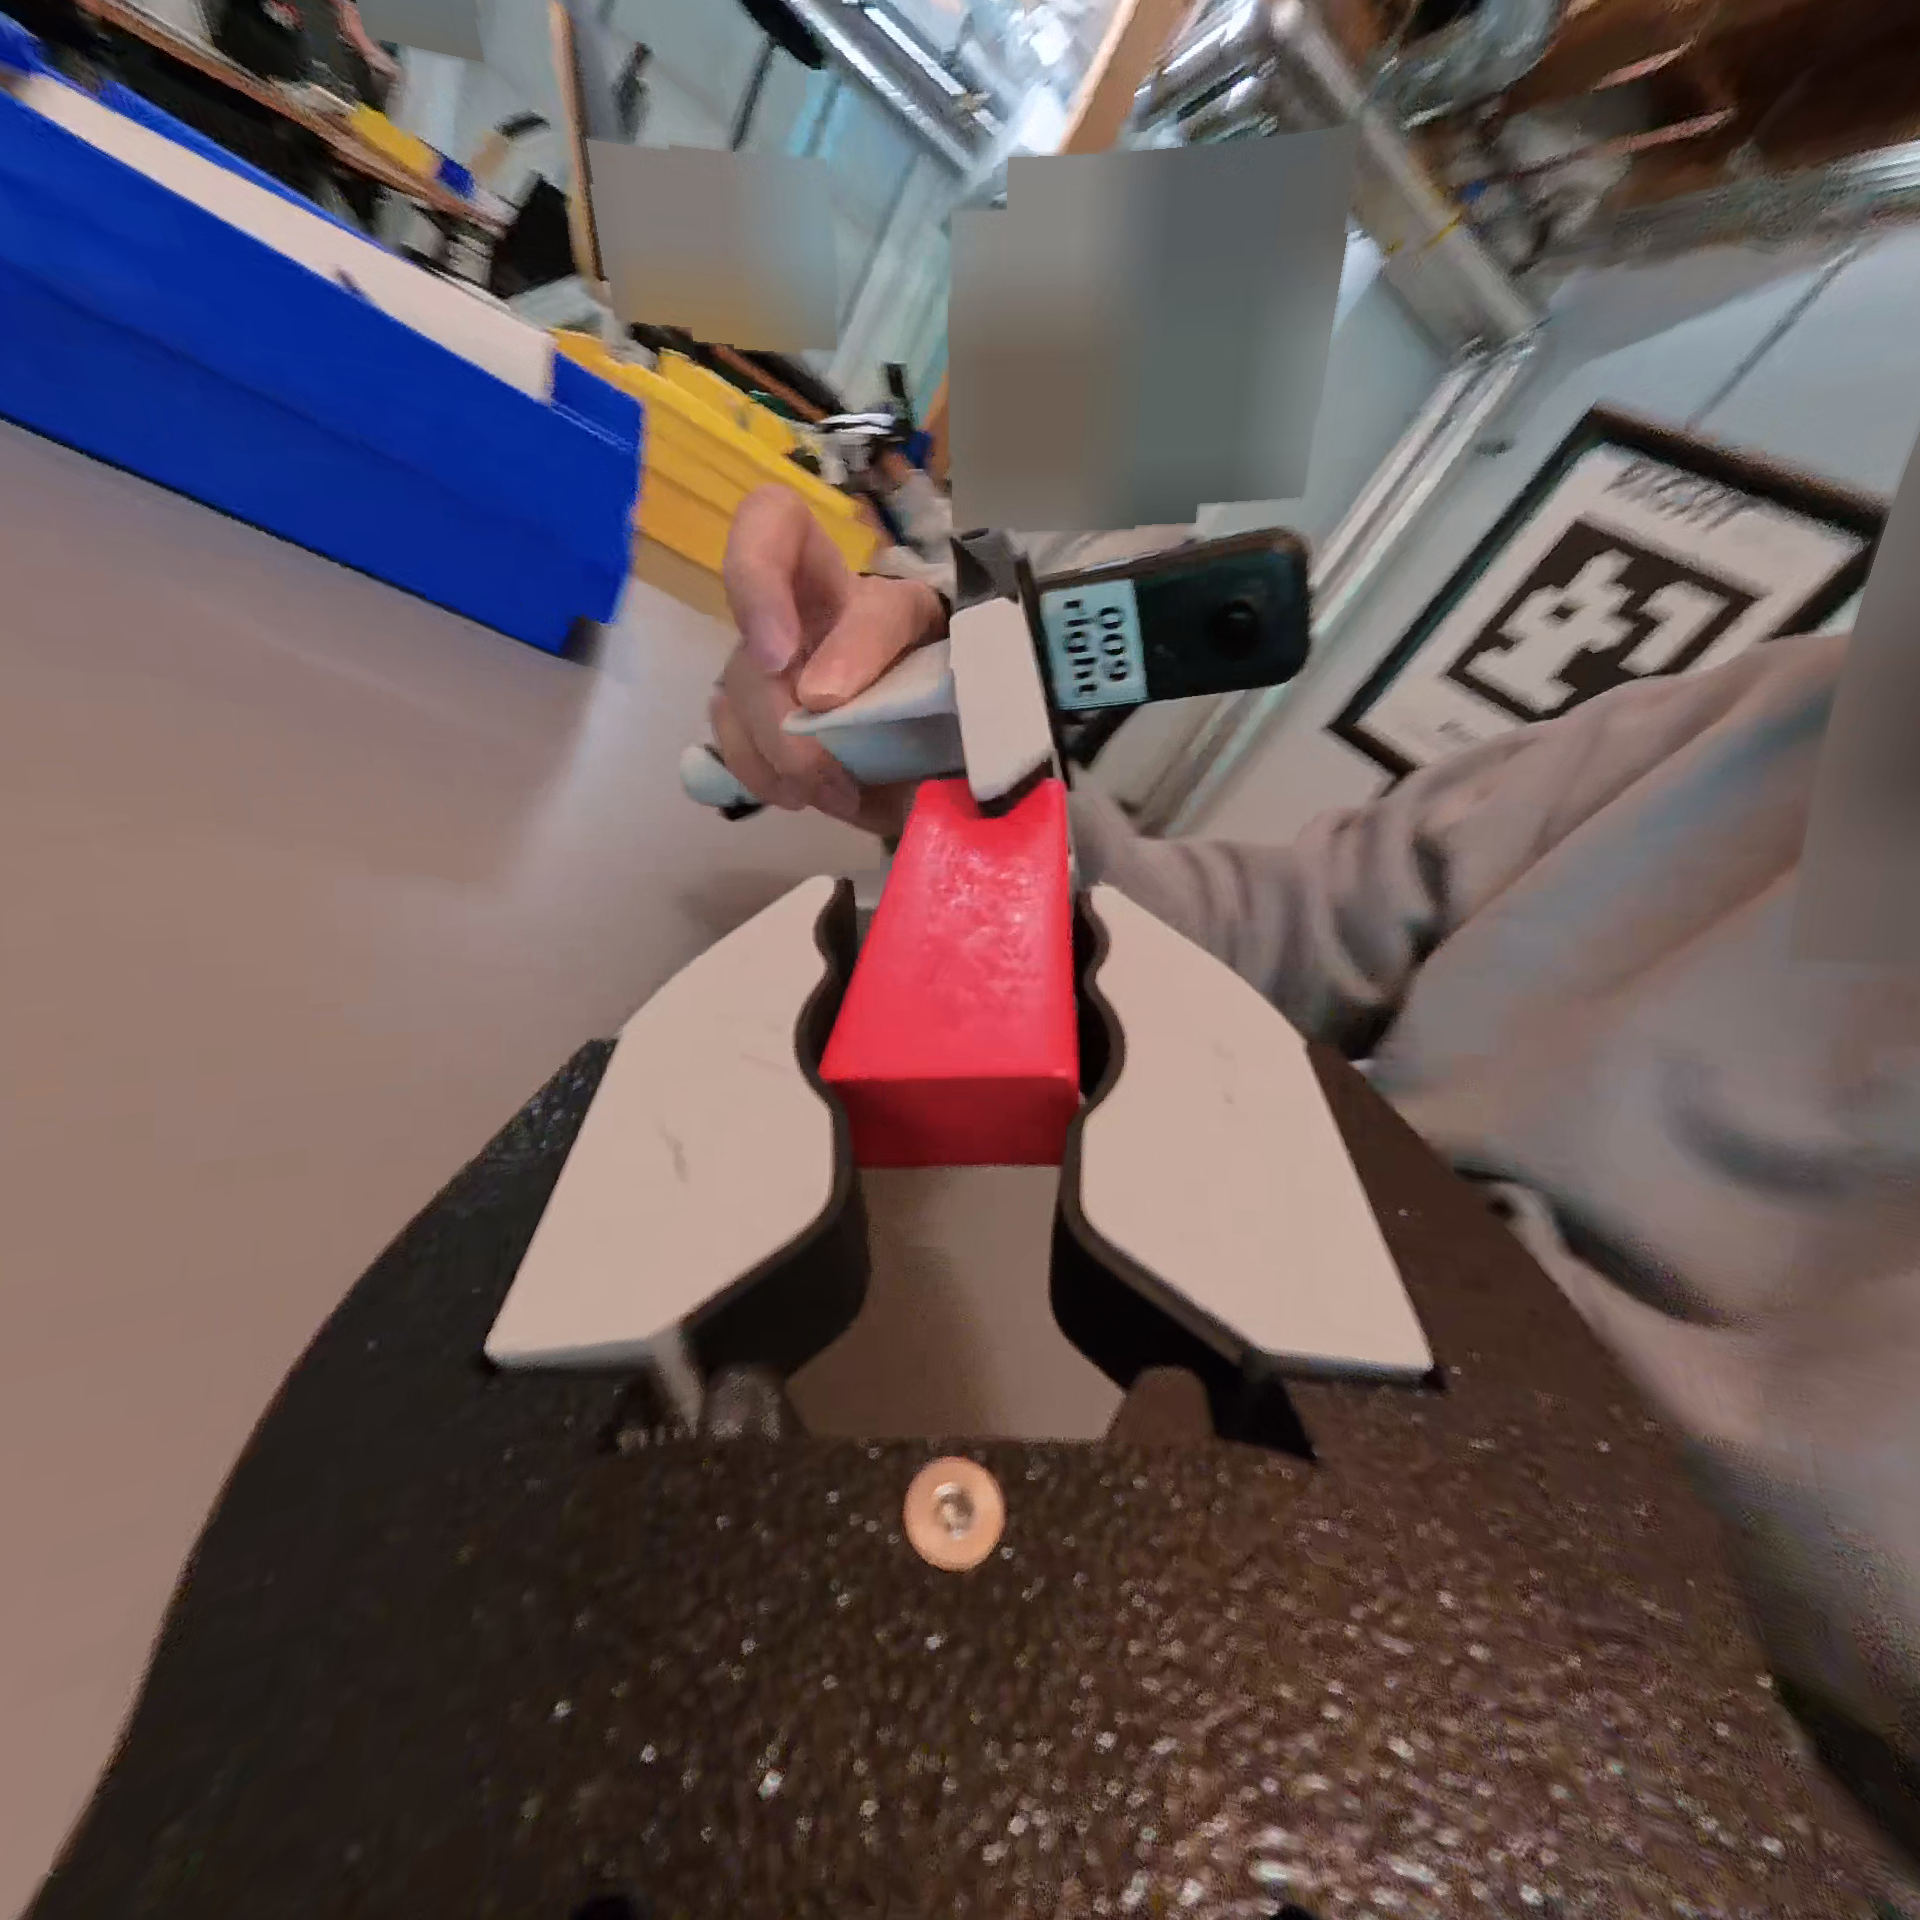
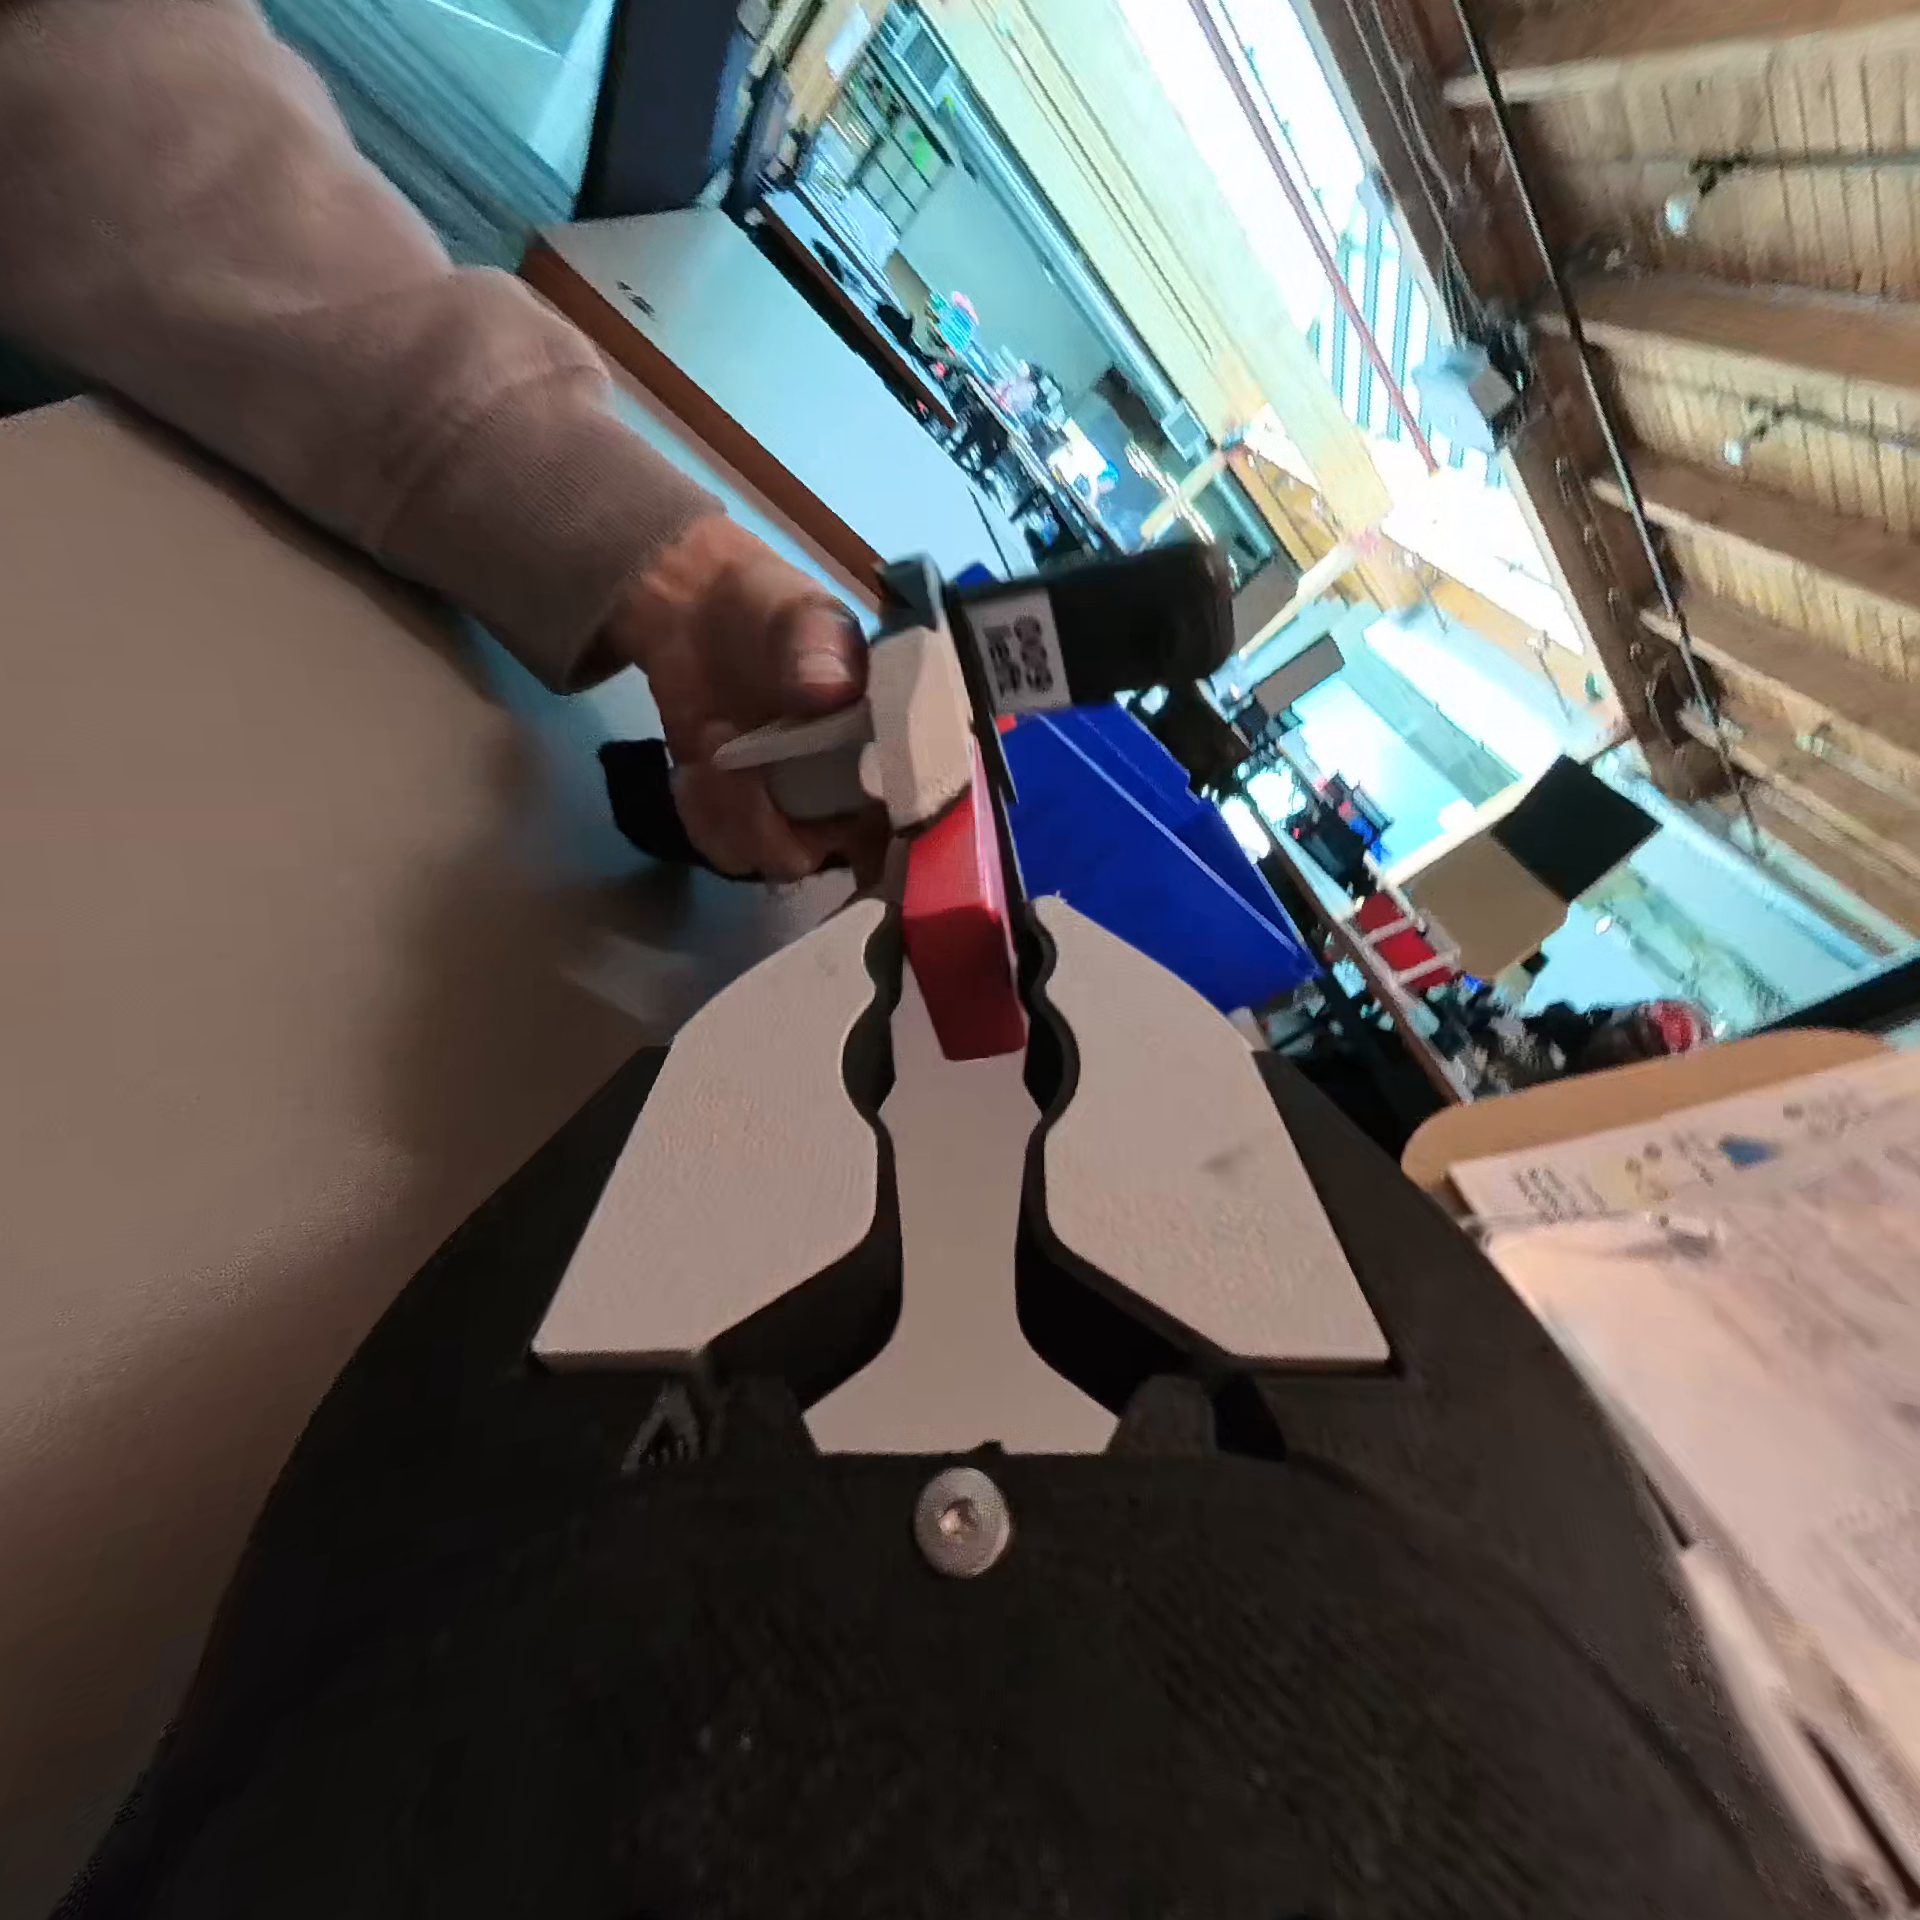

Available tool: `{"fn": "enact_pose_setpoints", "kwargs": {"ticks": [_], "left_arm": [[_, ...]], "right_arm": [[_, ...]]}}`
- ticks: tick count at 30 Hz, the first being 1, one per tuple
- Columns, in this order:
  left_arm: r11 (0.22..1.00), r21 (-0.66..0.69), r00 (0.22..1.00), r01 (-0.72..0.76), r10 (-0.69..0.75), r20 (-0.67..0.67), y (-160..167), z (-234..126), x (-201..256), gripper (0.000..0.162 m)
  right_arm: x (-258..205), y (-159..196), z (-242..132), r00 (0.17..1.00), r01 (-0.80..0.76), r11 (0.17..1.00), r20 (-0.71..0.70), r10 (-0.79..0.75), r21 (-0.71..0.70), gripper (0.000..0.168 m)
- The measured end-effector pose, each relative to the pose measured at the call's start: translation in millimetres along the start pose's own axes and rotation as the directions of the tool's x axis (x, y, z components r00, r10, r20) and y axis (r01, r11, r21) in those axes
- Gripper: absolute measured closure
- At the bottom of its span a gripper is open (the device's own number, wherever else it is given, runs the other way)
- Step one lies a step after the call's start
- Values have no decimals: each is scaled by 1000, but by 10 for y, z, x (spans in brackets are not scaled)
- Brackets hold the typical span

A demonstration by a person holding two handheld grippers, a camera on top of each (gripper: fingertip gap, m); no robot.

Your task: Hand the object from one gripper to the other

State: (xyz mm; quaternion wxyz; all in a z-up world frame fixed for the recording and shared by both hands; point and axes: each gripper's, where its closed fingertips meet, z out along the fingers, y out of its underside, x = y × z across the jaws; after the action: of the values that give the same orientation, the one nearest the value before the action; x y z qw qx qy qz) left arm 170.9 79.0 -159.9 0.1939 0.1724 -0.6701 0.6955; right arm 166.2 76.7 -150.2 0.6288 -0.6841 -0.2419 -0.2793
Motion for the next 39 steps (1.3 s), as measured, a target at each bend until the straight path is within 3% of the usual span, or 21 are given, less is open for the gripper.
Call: {"fn": "enact_pose_setpoints", "kwargs": {"ticks": [2, 4, 7, 9, 11, 15, 22, 24, 25, 26, 27, 29, 30, 31, 33, 37, 39], "left_arm": [[994, -19, 988, -103, 105, 113, -16, -35, -107, 123], [969, -81, 938, -234, 247, 242, -11, -77, -245, 123], [888, -147, 830, -435, 459, 316, -55, -86, -275, 123], [839, -150, 780, -524, 543, 311, -93, -59, -212, 123], [818, -130, 770, -561, 573, 280, -102, -29, -131, 123], [841, -99, 803, -532, 538, 255, -98, -26, -103, 123], [845, -91, 804, -526, 530, 271, -103, -32, -123, 121], [831, -56, 761, -553, 531, 373, -229, -86, -191, 111], [808, -80, 708, -583, 554, 439, -280, -138, -254, 101], [767, -143, 617, -625, 598, 512, -326, -211, -333, 100], [697, -239, 480, -675, 662, 575, -373, -293, -404, 99], [469, -500, 114, -728, 802, 586, -443, -415, -470, 101], [338, -625, -60, -704, 848, 527, -449, -431, -483, 105], [223, -717, -184, -660, 877, 443, -420, -405, -502, 106], [93, -812, -301, -576, 899, 317, -341, -326, -567, 111], [-2, -889, -399, -457, 894, 203, -336, -317, -672, 121], [-27, -905, -419, -425, 892, 171, -345, -344, -682, 146]], "right_arm": [[58, 19, -8, 988, -153, 988, -1, 153, 15, 133], [214, 25, -43, 920, -390, 918, -21, 392, 76, 120], [370, 176, -84, 699, -711, 696, 0, 715, 99, 101], [339, 229, -71, 602, -798, 598, 42, 798, 82, 92], [247, 227, -30, 610, -793, 608, 70, 790, 47, 95], [74, 150, 24, 725, -685, 729, 113, 679, 12, 133], [112, 147, 30, 745, -663, 749, 103, 659, -1, 135], [218, 176, 20, 757, -654, 757, 30, 653, 12, 135], [282, 218, 5, 772, -635, 772, -26, 635, 3, 135], [349, 293, -22, 793, -606, 795, -100, 601, -28, 135], [408, 392, -54, 810, -578, 812, -178, 559, -83, 135], [472, 551, -99, 822, -553, 812, -286, 493, -188, 135], [469, 570, -90, 812, -566, 800, -299, 500, -198, 135], [466, 566, -69, 787, -600, 780, -307, 535, -180, 135], [451, 558, -18, 735, -662, 736, -312, 602, -139, 135], [405, 511, 54, 732, -666, 734, -306, 609, -134, 135], [397, 473, 83, 731, -665, 737, -307, 610, -119, 135]]}}
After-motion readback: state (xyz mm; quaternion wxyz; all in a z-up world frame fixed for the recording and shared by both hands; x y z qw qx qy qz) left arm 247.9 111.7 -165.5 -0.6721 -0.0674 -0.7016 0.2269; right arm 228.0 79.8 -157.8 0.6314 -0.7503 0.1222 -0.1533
